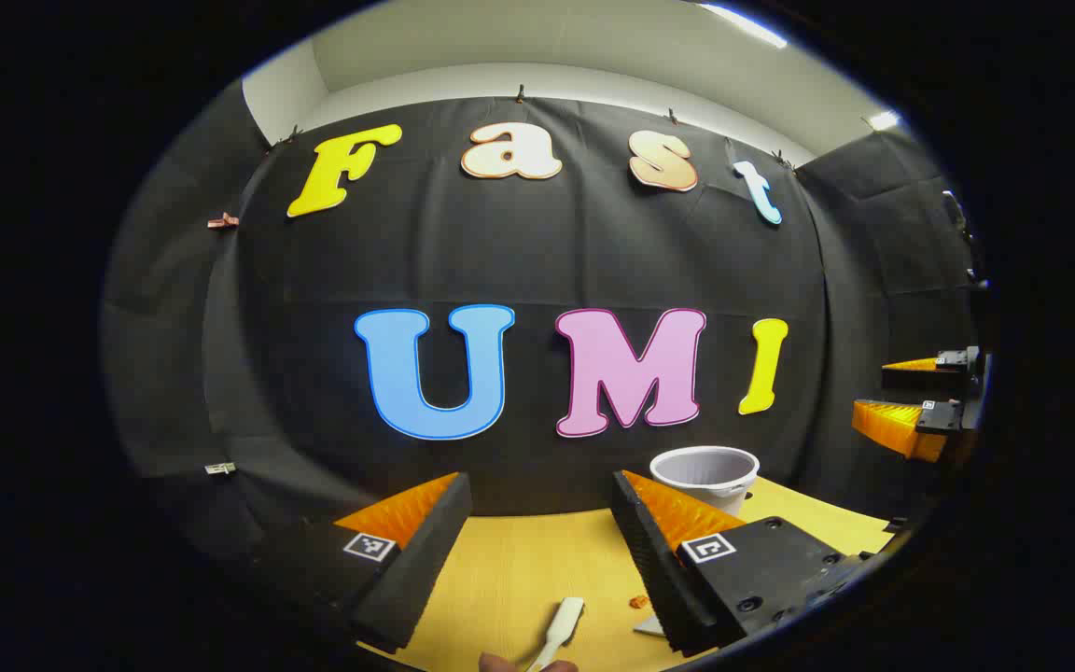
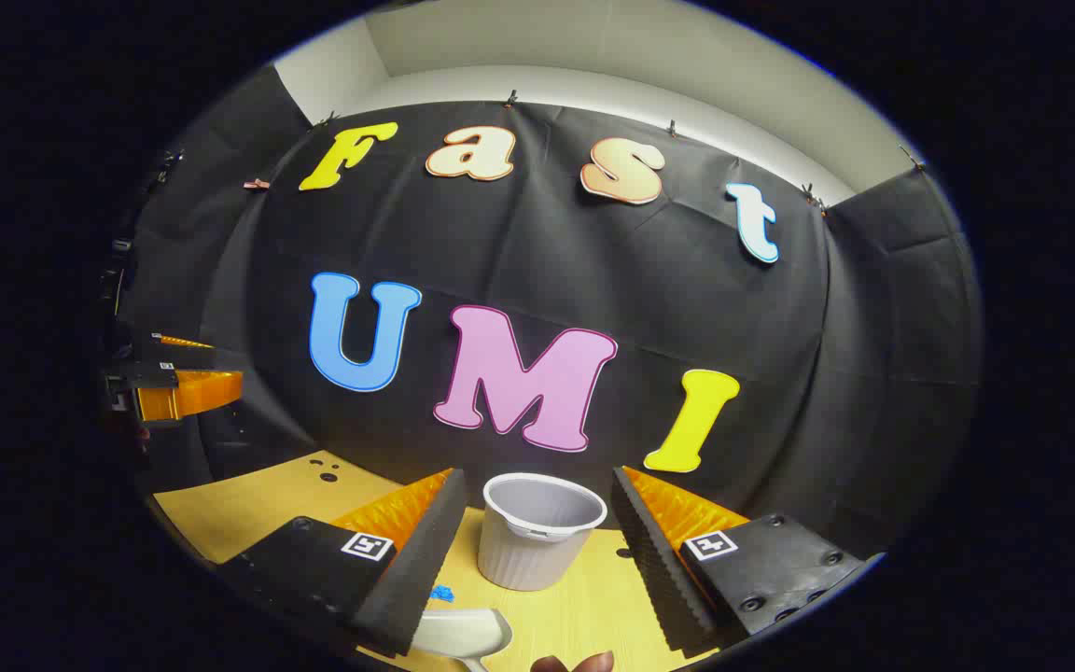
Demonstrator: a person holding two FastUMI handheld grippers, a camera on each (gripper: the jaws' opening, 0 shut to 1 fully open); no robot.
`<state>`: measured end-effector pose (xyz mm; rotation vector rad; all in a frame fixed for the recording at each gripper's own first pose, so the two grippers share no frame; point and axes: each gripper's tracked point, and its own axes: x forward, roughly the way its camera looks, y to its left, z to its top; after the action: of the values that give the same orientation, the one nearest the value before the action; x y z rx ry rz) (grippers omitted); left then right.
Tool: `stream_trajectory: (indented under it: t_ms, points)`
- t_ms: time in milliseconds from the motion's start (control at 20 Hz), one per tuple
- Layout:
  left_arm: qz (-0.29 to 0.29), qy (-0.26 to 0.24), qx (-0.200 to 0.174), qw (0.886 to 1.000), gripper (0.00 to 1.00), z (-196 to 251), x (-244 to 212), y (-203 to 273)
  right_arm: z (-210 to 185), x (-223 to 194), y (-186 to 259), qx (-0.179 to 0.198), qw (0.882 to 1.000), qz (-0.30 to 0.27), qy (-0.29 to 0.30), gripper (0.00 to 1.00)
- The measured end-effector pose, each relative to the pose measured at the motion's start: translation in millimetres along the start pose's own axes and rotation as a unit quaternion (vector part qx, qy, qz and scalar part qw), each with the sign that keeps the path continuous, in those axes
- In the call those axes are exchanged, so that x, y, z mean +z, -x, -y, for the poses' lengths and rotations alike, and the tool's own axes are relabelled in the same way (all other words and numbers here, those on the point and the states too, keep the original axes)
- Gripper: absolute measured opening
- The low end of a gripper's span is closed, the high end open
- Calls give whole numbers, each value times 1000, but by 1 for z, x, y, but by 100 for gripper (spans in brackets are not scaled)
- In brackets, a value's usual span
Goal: Pick up the small broom and dustpan from the desktop, sweep the trash into the dustpan with the broom, and then empty the trash into the garbage bin.
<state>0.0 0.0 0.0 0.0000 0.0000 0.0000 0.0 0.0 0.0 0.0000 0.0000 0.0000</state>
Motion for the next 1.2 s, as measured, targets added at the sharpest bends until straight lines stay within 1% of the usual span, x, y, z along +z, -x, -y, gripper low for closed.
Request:
stream_trajectory:
  t_ms: [50, 300, 550, 650, 800, 850, 950, 1000, 1100, 1200]
  points:
    - [1, 0, 1, 1000, 95, 0, 0, 1, 0, 0, -1, 4, 1000, 1, 0, 96]
    - [1, -10, 8, 1000, 95, 3, -3, -3, -3, -4, -5, 17, 1000, -4, -9, 96]
    - [-10, -8, 12, 1000, 94, 0, -12, -11, -3, -9, -9, 22, 1000, -12, -13, 97]
    - [-15, -4, 13, 1000, 94, 0, -15, -15, -6, -12, -10, 27, 999, -16, -16, 96]
    - [-20, -1, 12, 1000, 94, -1, -21, -19, -11, -22, -11, 42, 999, -28, -17, 97]
    - [-23, -4, 13, 1000, 94, -3, -24, -20, -16, -30, -9, 58, 997, -43, -18, 97]
    - [-29, -6, 13, 999, 94, -2, -28, -23, -28, -55, 3, 94, 991, -95, -14, 97]
    - [-34, -5, 12, 999, 94, -1, -30, -26, -33, -71, 10, 114, 985, -129, -8, 97]
    - [-42, -8, 15, 999, 94, -3, -37, -30, -40, -118, 28, 147, 967, -208, 13, 97]
    - [-49, -11, 16, 999, 94, -3, -44, -33, -44, -176, 40, 169, 944, -283, 27, 96]
